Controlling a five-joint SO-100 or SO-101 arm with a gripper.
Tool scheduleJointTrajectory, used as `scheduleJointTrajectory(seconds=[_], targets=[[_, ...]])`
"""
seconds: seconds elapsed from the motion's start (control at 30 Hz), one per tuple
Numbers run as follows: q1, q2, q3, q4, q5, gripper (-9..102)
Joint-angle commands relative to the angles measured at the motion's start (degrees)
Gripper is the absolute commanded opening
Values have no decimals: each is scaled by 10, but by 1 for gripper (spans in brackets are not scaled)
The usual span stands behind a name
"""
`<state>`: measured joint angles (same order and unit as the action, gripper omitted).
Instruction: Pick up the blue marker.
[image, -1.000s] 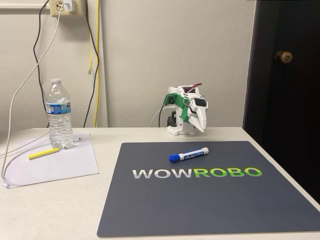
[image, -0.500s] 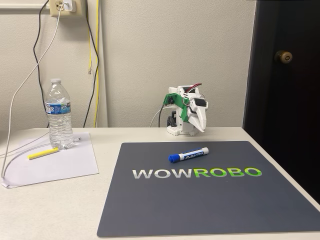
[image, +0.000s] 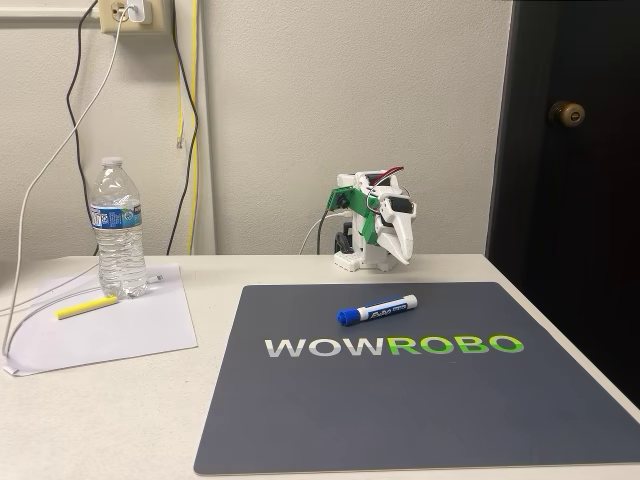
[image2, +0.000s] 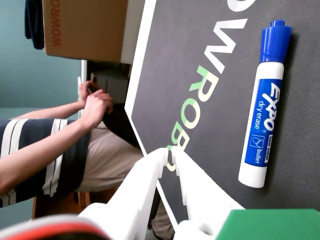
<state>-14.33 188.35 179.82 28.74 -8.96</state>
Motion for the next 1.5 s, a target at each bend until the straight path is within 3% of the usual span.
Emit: scheduleJointTrajectory(seconds=[0.0, 0.2, 1.07, 1.27, 1.47], targets=[[2, 4, -3, -11, 4, 0], [23, 4, -4, -57, 57, 0], [48, -7, -86, 19, 50, 0], [45, -207, -212, 4, 52, 0], [35, -423, -387, 69, 40, 0]])
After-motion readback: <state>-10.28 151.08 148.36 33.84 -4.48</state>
